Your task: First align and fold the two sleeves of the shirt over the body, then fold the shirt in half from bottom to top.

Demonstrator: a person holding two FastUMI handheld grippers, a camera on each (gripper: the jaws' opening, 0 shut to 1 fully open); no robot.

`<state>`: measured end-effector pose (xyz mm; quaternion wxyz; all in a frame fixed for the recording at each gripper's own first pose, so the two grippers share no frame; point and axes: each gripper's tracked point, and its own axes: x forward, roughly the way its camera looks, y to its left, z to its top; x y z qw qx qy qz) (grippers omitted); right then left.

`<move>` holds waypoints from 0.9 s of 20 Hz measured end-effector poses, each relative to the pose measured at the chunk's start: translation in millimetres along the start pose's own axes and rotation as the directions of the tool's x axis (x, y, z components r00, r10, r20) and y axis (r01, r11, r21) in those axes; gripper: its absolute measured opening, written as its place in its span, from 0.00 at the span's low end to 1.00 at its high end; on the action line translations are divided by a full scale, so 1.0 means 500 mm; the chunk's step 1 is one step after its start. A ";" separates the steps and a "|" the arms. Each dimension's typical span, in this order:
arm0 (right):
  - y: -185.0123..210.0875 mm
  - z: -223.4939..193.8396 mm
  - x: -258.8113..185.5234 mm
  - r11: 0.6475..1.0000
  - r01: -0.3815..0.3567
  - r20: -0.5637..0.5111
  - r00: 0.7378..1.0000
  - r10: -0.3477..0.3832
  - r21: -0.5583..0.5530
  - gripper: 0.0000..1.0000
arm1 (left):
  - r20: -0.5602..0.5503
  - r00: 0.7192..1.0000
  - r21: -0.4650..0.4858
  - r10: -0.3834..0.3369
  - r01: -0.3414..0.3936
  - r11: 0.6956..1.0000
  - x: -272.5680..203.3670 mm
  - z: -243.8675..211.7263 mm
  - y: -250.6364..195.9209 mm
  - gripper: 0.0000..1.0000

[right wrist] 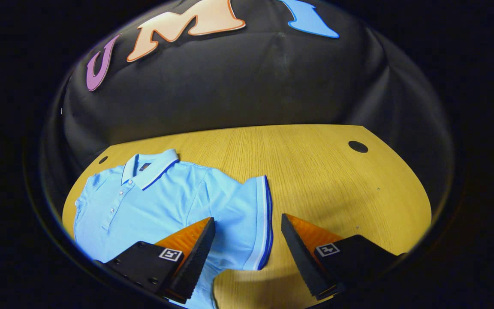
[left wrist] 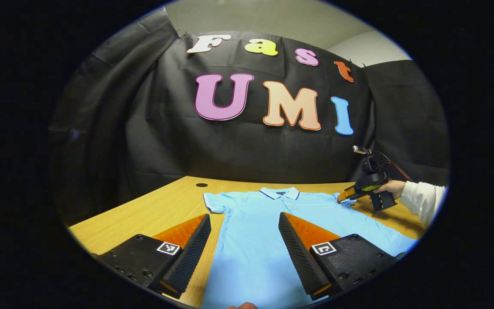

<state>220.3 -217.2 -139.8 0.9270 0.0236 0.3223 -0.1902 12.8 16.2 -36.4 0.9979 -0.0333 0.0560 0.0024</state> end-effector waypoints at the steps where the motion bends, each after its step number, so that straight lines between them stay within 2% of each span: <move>1: 0.000 -0.001 0.002 1.000 0.004 0.006 1.000 -0.004 -0.020 0.94 | -0.008 1.000 -0.003 -0.007 0.007 1.000 0.000 -0.005 -0.004 0.95; 3: 0.011 -0.002 0.001 0.999 -0.013 0.014 1.000 0.013 -0.047 0.96 | -0.015 1.000 -0.005 -0.016 0.016 1.000 0.000 -0.006 -0.009 0.95; 4: 0.015 -0.003 0.002 0.999 -0.018 0.016 1.000 0.019 -0.050 0.92 | -0.012 1.000 -0.003 -0.017 0.017 1.000 -0.001 -0.003 -0.008 0.95; 5: 0.018 -0.001 0.003 0.998 -0.028 0.021 0.999 0.029 -0.052 0.78 | -0.010 1.000 0.001 -0.017 0.017 1.000 -0.001 -0.002 -0.008 0.95; 6: 0.022 -0.002 0.003 0.998 -0.043 0.018 0.999 0.043 -0.049 0.75 | -0.009 1.000 0.004 -0.021 0.021 1.000 -0.003 -0.001 -0.010 0.95; 8: 0.025 -0.002 0.001 0.998 -0.063 0.001 0.998 0.063 -0.007 0.48 | -0.008 0.999 0.011 -0.041 0.041 0.999 -0.005 0.001 -0.020 0.95; 9: 0.025 0.002 0.002 0.997 -0.071 -0.005 0.997 0.071 0.022 0.22 | -0.008 0.999 0.012 -0.048 0.048 0.999 -0.005 0.002 -0.022 0.94; 11: 0.027 -0.002 0.006 0.994 -0.076 -0.024 0.997 0.078 0.079 0.09 | -0.008 0.998 0.011 -0.056 0.056 0.998 -0.007 0.002 -0.026 0.95; 13: 0.042 -0.004 0.003 0.988 -0.102 -0.022 0.994 0.105 0.115 0.10 | -0.002 0.998 0.009 -0.059 0.059 0.998 -0.008 0.007 -0.026 0.95; 14: 0.050 0.003 -0.003 0.986 -0.118 -0.008 0.993 0.120 0.119 0.01 | -0.001 0.998 0.008 -0.059 0.059 0.998 -0.008 0.008 -0.026 0.95; 15: 0.059 0.015 -0.009 0.985 -0.133 0.018 0.991 0.131 0.114 0.03 | -0.003 0.998 0.007 -0.059 0.059 0.998 -0.008 0.005 -0.026 0.95; 18: 0.128 0.069 -0.049 0.962 -0.246 0.117 0.965 0.233 0.121 0.03 | -0.003 0.998 0.008 -0.063 0.063 0.998 -0.008 0.006 -0.029 0.95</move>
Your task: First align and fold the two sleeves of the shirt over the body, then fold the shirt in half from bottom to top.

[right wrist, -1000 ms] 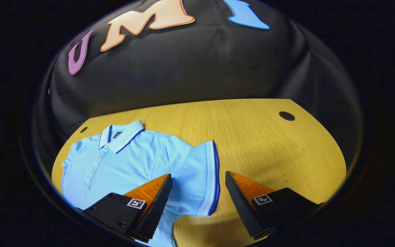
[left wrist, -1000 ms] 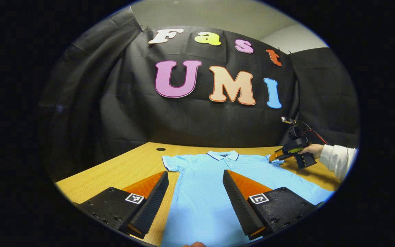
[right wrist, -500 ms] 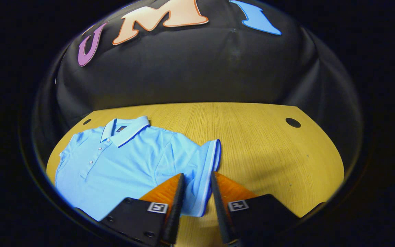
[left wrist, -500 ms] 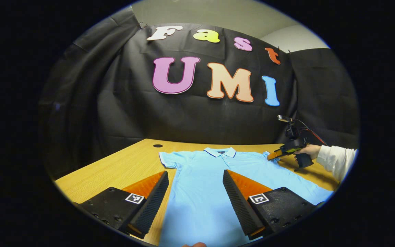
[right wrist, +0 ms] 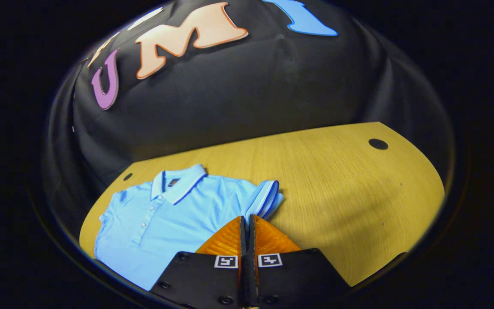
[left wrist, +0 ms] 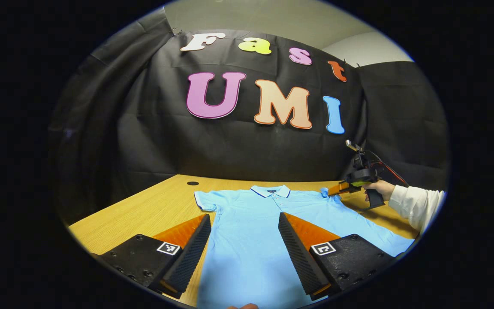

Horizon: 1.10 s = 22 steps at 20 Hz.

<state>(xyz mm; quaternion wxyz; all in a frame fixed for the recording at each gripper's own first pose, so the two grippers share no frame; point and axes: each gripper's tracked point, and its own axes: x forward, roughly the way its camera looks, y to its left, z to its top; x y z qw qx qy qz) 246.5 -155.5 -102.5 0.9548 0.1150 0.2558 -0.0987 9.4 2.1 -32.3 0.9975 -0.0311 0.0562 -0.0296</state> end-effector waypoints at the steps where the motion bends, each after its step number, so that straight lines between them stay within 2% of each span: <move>1: 0.038 0.016 -0.006 0.998 -0.057 0.023 0.998 0.057 0.020 0.02 | 0.003 1.000 0.003 -0.004 0.004 1.000 0.000 0.001 -0.002 0.95; 3: 0.107 0.033 -0.016 0.985 -0.172 0.068 0.983 0.170 0.030 0.03 | 0.002 1.000 0.003 -0.011 0.011 1.000 0.000 0.001 -0.006 0.95; 5: 0.167 0.027 -0.022 0.964 -0.267 0.096 0.959 0.266 -0.007 0.03 | 0.005 1.000 0.008 -0.013 0.013 1.000 -0.001 0.005 -0.005 0.95; 7: 0.202 -0.004 -0.022 0.952 -0.303 0.075 0.949 0.306 -0.049 0.03 | 0.009 1.000 0.006 -0.007 0.007 1.000 -0.001 0.005 -0.001 0.95; 10: 0.243 -0.065 -0.009 0.941 -0.314 -0.001 0.949 0.317 -0.127 0.02 | 0.008 1.000 0.012 -0.003 0.003 1.000 -0.001 0.005 0.002 0.95; 12: 0.280 -0.080 -0.015 0.917 -0.340 -0.025 0.939 0.342 -0.208 0.04 | 0.007 1.000 0.011 -0.001 0.001 1.000 0.003 0.004 0.005 0.95; 13: 0.302 -0.089 -0.013 0.905 -0.356 -0.033 0.933 0.358 -0.234 0.10 | 0.006 1.000 0.009 -0.003 0.003 1.000 0.006 0.002 0.005 0.95; 14: 0.318 -0.089 -0.029 0.897 -0.369 -0.038 0.928 0.371 -0.244 0.26 | 0.000 1.000 0.004 -0.005 0.005 1.000 0.008 -0.002 0.005 0.95; 15: 0.342 -0.091 -0.045 0.886 -0.399 -0.044 0.915 0.401 -0.236 0.45 | -0.003 1.000 0.001 -0.004 0.004 1.000 0.008 -0.004 0.007 0.95; 17: 0.356 -0.105 -0.066 0.877 -0.417 -0.064 0.908 0.415 -0.236 0.93 | -0.007 1.000 -0.006 0.007 -0.007 1.000 0.007 -0.011 0.020 0.95; 18: 0.354 -0.104 -0.077 0.878 -0.410 -0.063 0.911 0.408 -0.245 0.98 | -0.009 1.000 -0.005 0.014 -0.014 1.000 0.009 -0.011 0.026 0.95; 19: 0.352 -0.102 -0.093 0.878 -0.402 -0.055 0.914 0.403 -0.259 0.99 | -0.010 1.000 0.001 0.026 -0.026 1.000 0.010 -0.012 0.037 0.95; 22: 0.327 -0.104 -0.158 0.884 -0.361 -0.017 0.927 0.374 -0.298 0.98 | -0.002 0.998 0.013 0.069 -0.069 0.998 0.024 -0.001 0.069 0.94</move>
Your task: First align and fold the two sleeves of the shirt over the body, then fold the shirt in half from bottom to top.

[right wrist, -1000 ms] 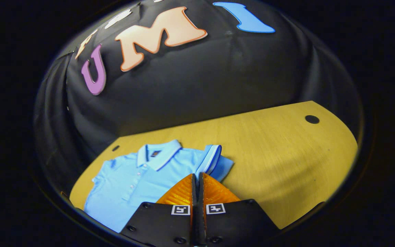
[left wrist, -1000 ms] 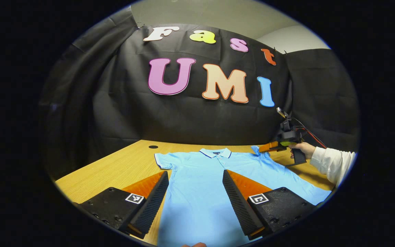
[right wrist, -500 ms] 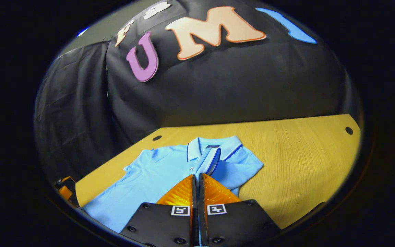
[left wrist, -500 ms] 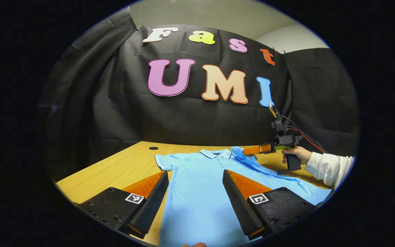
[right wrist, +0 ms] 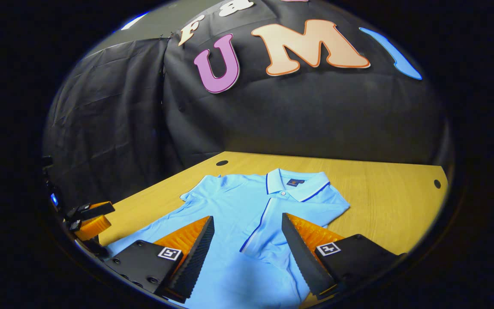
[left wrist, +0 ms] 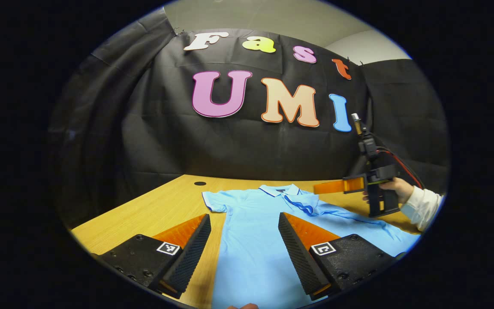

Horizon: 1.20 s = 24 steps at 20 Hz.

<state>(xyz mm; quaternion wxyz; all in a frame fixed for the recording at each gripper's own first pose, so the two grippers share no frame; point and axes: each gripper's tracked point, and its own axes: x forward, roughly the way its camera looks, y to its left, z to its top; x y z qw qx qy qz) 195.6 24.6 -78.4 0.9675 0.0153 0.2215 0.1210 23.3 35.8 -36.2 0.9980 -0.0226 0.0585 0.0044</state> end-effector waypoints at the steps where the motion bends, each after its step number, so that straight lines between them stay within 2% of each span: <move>1: 0.000 -0.007 -0.030 1.000 0.016 0.011 1.000 -0.016 -0.004 0.98 | 0.003 1.000 -0.009 0.000 0.000 1.000 0.006 0.003 0.001 0.94; 4: -0.009 -0.041 -0.125 0.997 0.073 0.051 0.996 -0.073 -0.002 0.98 | -0.032 0.999 -0.053 -0.031 0.030 0.998 0.039 0.000 -0.005 0.94; 6: -0.024 -0.054 -0.191 0.992 0.117 0.100 0.988 -0.120 0.038 0.98 | -0.075 0.997 -0.051 -0.028 0.025 0.998 0.078 -0.006 0.020 0.92; 8: -0.028 -0.060 -0.238 0.987 0.121 0.142 0.981 -0.135 0.105 0.95 | -0.118 0.993 -0.072 -0.019 0.010 0.997 0.124 -0.012 0.050 0.95; 9: -0.029 -0.062 -0.259 0.984 0.110 0.157 0.979 -0.132 0.138 0.98 | -0.141 0.990 -0.076 -0.015 0.004 0.997 0.150 -0.020 0.065 0.95; 11: -0.041 -0.056 -0.286 0.978 0.110 0.189 0.971 -0.143 0.176 0.98 | -0.203 0.979 -0.054 0.004 -0.015 0.998 0.201 -0.042 0.095 0.94; 15: -0.078 -0.060 -0.306 0.972 0.175 0.183 0.962 -0.203 0.158 0.98 | -0.277 0.961 -0.001 0.016 -0.017 1.000 0.302 -0.073 0.117 0.94; 19: -0.064 -0.073 -0.310 0.973 0.160 0.160 0.969 -0.187 0.167 0.98 | -0.320 0.947 0.001 0.018 -0.019 1.000 0.392 -0.076 0.129 0.94; 24: -0.070 -0.061 -0.318 0.971 0.165 0.173 0.966 -0.195 0.171 0.98 | -0.401 0.912 0.027 0.084 -0.080 0.996 0.480 -0.104 0.181 0.94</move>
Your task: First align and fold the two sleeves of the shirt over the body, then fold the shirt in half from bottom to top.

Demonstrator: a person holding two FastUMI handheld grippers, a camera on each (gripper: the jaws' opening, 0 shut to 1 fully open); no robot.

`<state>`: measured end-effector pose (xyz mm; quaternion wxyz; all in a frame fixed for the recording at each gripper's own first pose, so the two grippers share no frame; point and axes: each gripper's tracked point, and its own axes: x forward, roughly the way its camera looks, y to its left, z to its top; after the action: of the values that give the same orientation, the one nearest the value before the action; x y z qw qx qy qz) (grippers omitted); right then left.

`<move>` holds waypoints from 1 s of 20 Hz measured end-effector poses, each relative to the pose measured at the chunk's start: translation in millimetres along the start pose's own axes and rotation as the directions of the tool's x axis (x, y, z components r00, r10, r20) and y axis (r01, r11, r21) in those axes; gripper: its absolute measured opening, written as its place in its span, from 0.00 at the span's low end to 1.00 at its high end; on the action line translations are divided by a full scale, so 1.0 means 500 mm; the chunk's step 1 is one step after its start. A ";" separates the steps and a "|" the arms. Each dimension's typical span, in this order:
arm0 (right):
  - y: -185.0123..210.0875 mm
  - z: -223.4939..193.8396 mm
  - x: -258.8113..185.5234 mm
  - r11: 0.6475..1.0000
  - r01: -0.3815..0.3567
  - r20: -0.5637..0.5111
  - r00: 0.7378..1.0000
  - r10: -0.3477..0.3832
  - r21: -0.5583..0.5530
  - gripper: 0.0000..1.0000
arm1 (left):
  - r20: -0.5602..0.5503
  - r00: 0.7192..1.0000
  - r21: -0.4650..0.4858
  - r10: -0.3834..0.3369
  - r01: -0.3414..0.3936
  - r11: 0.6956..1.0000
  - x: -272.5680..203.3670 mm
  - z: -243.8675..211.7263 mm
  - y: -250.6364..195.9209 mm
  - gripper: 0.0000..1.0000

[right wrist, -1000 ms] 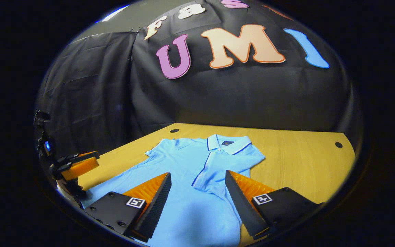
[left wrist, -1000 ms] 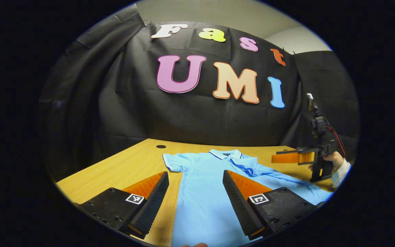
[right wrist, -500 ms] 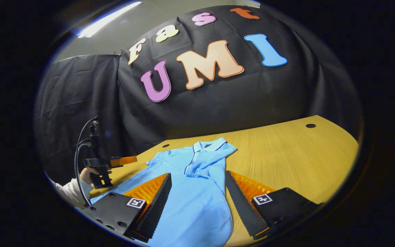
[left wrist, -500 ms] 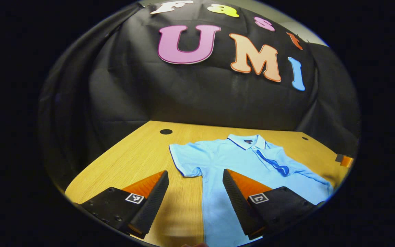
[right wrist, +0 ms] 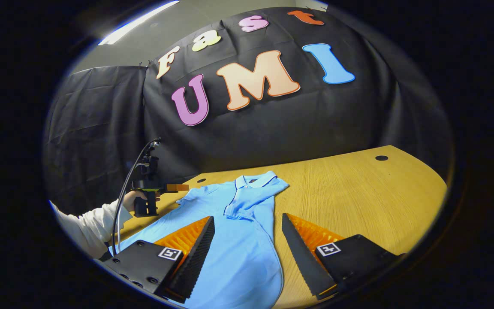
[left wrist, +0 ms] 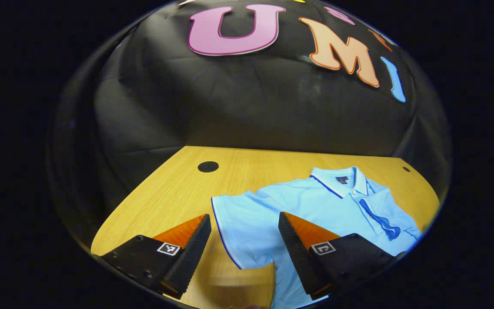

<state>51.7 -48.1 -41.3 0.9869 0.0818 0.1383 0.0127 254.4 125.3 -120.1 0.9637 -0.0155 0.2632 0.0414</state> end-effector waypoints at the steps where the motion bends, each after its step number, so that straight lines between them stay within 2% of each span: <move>1: -0.005 0.006 -0.002 1.000 0.008 0.008 1.000 -0.008 -0.004 0.98 | -0.019 1.000 -0.001 0.004 -0.004 1.000 0.009 -0.007 0.004 0.94; 4: -0.015 0.017 -0.011 1.000 0.021 0.023 1.000 -0.021 -0.003 0.98 | -0.057 0.998 0.003 0.028 -0.028 1.000 0.032 -0.028 0.021 0.94; 7: -0.028 0.023 -0.016 1.000 0.030 0.029 0.999 -0.030 0.005 0.98 | -0.091 0.996 -0.020 0.017 -0.018 1.000 0.036 -0.040 0.019 0.93; 9: -0.043 0.021 -0.015 0.999 0.049 0.026 0.998 -0.049 0.004 0.98 | -0.152 0.988 0.010 0.037 -0.035 0.999 0.035 -0.065 0.026 0.89; 15: -0.060 0.017 -0.016 0.997 0.060 0.016 0.998 -0.060 0.039 0.98 | -0.152 0.988 0.017 0.012 -0.009 1.000 0.037 -0.058 0.016 0.86; 17: -0.058 0.018 -0.016 0.997 0.054 0.014 0.998 -0.055 0.055 0.98 | -0.161 0.987 0.020 -0.012 0.016 1.000 0.039 -0.060 0.000 0.80; 18: -0.059 0.017 -0.016 0.997 0.053 0.013 0.998 -0.054 0.059 0.98 | -0.167 0.986 0.026 -0.023 0.027 0.999 0.038 -0.058 -0.007 0.67; 19: -0.060 0.021 -0.018 0.997 0.054 0.016 0.998 -0.055 0.059 0.98 | -0.171 0.985 0.028 -0.035 0.040 0.999 0.040 -0.059 -0.015 0.62; 20: -0.058 0.020 -0.020 0.997 0.054 0.019 0.998 -0.055 0.057 0.98 | -0.175 0.983 0.026 -0.048 0.053 0.998 0.040 -0.059 -0.024 0.48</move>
<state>44.9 -78.7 -34.0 0.9856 0.1061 0.1306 -0.0189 257.8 113.1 -155.7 0.9379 -0.0109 0.3465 0.0114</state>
